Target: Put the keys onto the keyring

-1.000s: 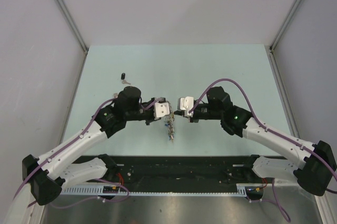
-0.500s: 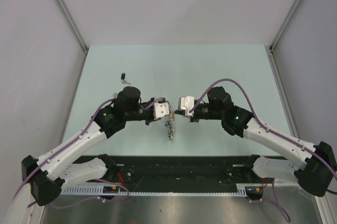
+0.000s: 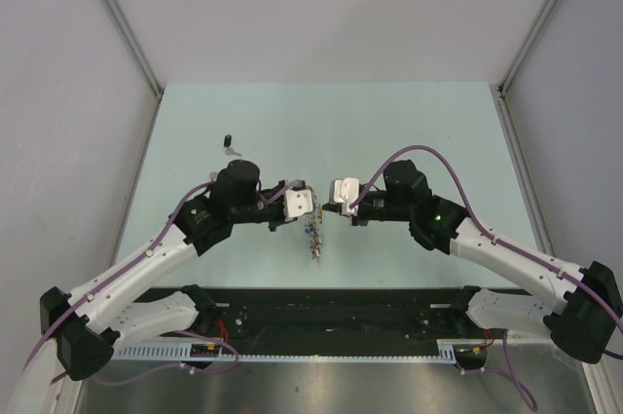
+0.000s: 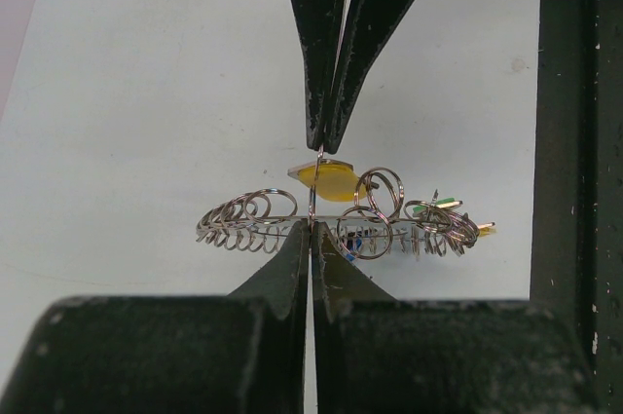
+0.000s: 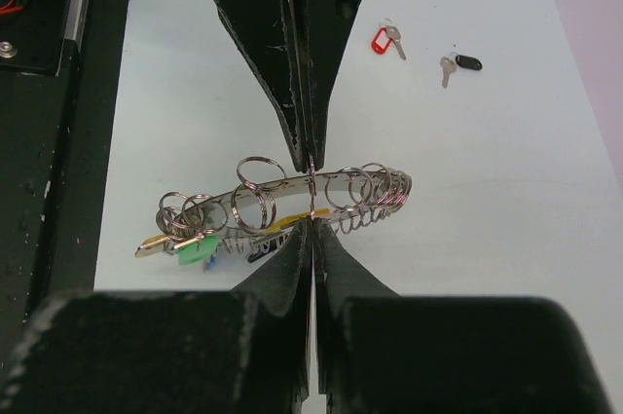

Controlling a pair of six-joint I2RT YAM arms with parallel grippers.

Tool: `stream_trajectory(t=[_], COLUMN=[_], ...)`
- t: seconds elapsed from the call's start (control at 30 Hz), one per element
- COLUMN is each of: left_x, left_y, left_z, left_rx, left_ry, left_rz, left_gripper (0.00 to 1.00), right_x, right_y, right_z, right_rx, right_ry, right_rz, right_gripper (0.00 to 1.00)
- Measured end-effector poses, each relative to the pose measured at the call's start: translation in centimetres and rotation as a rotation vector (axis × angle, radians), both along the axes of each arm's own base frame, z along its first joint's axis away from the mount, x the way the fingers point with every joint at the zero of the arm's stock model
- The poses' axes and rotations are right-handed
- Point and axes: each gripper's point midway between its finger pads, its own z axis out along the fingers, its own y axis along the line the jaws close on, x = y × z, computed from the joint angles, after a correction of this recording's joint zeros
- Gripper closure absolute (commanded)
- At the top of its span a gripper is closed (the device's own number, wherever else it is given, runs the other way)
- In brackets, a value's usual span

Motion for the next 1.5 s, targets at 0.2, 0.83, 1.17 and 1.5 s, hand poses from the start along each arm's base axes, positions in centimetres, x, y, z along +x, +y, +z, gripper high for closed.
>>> stream_trajectory(t=[0.2, 0.83, 1.17, 1.5], left_x=[-0.01, 0.00, -0.01, -0.02], left_y=[-0.01, 0.00, -0.01, -0.01], left_z=[0.00, 0.00, 0.00, 0.00], left_rx=[0.000, 0.000, 0.000, 0.000], left_ry=[0.000, 0.000, 0.000, 0.000], left_rz=[0.000, 0.000, 0.000, -0.001], left_gripper=[1.00, 0.99, 1.00, 1.00], right_x=[0.04, 0.20, 0.18, 0.19], right_y=[0.07, 0.02, 0.04, 0.09], right_z=[-0.17, -0.21, -0.29, -0.46], right_rx=[-0.002, -0.003, -0.003, -0.006], right_ry=[0.007, 0.010, 0.019, 0.023], right_rz=[-0.001, -0.011, -0.012, -0.011], right_gripper=[1.00, 1.00, 1.00, 1.00])
